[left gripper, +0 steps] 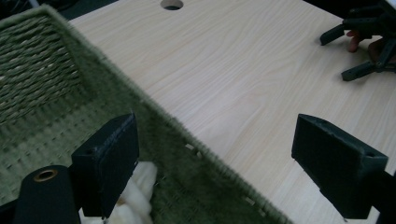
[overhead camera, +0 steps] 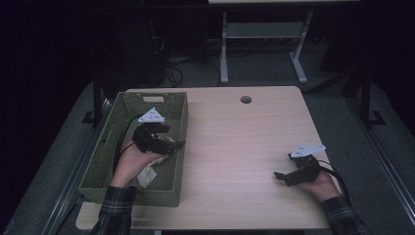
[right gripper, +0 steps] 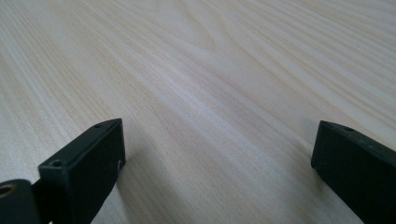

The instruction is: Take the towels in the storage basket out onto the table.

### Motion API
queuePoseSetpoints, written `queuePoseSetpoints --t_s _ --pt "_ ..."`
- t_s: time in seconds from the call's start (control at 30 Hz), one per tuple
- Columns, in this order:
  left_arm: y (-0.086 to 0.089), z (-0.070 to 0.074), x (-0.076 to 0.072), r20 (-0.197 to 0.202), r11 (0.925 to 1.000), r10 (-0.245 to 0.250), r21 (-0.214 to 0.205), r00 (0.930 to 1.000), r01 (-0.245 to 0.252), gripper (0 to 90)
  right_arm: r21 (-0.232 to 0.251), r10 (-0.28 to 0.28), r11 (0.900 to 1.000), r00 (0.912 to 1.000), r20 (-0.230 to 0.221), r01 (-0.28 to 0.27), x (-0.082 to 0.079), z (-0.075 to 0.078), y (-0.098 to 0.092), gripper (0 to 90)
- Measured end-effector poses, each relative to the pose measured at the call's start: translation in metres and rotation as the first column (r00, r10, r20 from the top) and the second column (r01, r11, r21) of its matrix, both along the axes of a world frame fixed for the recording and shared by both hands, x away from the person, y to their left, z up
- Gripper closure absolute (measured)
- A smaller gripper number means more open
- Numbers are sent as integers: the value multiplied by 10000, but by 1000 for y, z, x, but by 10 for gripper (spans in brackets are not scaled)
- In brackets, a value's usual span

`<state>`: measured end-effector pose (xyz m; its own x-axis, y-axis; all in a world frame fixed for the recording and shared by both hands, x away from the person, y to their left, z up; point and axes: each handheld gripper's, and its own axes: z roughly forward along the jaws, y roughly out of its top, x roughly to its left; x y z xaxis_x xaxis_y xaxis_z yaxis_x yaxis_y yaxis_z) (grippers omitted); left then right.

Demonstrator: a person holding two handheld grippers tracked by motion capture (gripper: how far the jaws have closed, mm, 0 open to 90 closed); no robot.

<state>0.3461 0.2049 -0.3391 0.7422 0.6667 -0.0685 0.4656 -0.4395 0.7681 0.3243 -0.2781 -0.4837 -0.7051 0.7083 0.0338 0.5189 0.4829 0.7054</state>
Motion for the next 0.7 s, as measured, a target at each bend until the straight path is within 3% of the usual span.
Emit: queuePoseSetpoints --t_s 0.3,0.4,0.7 --pt "24 -4 3 18 9979 586 271 9983 -586 143 -3 -3 10000 10000 -1 3 0 0 0 23" --pt "37 -8 5 65 9946 892 536 9960 -894 142 -7 1 10000 10000 -3 -1 0 0 0 23" --pt "56 -21 10 -1 9863 1494 706 9888 -1490 141 -6 -13 10000 10000 -15 13 0 0 0 23"
